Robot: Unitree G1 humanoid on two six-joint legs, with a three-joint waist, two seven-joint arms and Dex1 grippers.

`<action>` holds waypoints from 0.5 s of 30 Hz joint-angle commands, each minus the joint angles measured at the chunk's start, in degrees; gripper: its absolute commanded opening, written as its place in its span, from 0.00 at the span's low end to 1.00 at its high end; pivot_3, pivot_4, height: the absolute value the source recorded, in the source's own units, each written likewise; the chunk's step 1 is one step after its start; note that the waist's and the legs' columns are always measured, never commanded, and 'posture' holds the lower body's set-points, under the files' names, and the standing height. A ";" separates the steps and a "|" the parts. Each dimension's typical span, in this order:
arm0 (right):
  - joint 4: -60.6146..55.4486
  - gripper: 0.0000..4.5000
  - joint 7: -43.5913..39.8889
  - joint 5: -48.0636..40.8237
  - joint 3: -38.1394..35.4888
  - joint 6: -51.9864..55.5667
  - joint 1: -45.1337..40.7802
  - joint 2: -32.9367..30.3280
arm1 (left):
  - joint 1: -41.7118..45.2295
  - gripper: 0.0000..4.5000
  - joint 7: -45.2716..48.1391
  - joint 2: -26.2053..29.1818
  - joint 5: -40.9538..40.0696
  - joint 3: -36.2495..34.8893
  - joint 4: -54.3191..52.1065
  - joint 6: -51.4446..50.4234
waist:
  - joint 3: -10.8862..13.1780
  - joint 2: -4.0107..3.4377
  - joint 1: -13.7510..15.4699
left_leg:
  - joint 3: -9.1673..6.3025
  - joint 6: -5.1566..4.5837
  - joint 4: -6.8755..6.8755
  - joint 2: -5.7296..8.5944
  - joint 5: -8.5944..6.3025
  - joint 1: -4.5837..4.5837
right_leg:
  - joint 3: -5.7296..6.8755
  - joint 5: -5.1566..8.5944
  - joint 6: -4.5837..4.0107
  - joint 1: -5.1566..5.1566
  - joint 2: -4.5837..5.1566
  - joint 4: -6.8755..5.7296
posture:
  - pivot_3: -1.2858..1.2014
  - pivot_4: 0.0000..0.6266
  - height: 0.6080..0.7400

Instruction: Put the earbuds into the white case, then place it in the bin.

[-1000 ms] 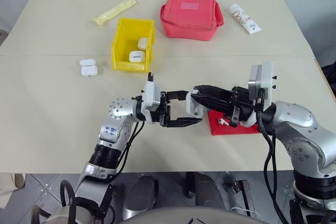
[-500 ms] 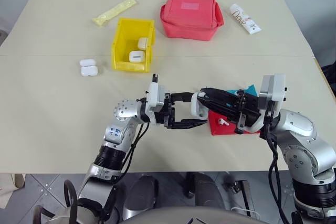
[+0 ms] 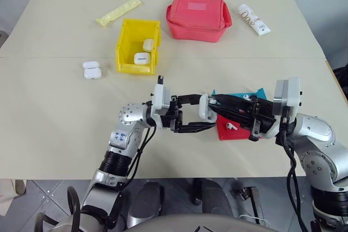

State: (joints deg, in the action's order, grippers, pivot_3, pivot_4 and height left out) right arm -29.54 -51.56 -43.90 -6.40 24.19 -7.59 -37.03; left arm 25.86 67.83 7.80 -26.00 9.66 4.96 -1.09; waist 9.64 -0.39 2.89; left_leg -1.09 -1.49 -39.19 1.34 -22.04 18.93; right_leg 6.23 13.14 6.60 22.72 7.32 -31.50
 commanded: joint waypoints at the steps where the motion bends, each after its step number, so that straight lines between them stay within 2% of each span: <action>1: -0.49 0.17 -0.71 -0.58 1.41 4.43 0.26 -2.70 | 0.98 0.63 -1.02 0.07 -2.07 -3.36 -2.13 3.19 | 0.00 0.00 0.02 | 0.00 0.00 0.00 0.00 0.00 0.00 | -0.01 0.00 0.00 0.00 0.00 0.00 | 0.52 0.24 1.00; 12: -3.77 0.99 2.12 -2.70 -2.55 7.38 -3.05 -4.87 | 2.47 0.63 -1.07 0.91 -0.26 -3.63 2.01 4.52 | 0.00 0.00 0.19 | -0.04 -0.01 0.00 0.04 0.01 0.03 | 0.00 0.00 0.00 0.00 0.07 0.02 | 0.52 0.24 1.00; 15: -5.42 1.00 2.80 -3.65 -8.00 8.87 -0.54 -8.08 | 2.78 0.63 -1.38 1.18 -0.01 -4.08 3.46 5.21 | 0.00 0.00 0.26 | -0.04 -0.01 0.00 0.03 0.01 0.06 | 0.02 0.00 0.00 0.01 0.06 0.03 | 0.52 0.24 1.00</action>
State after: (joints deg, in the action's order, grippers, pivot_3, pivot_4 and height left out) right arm -32.36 -49.24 -46.05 -10.05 32.68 -8.90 -43.54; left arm 27.63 66.86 9.12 -25.69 6.56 8.31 2.86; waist 9.64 -0.38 3.14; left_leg -1.14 -1.50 -39.20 1.38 -22.03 19.00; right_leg 6.27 13.14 6.60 22.73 7.39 -31.47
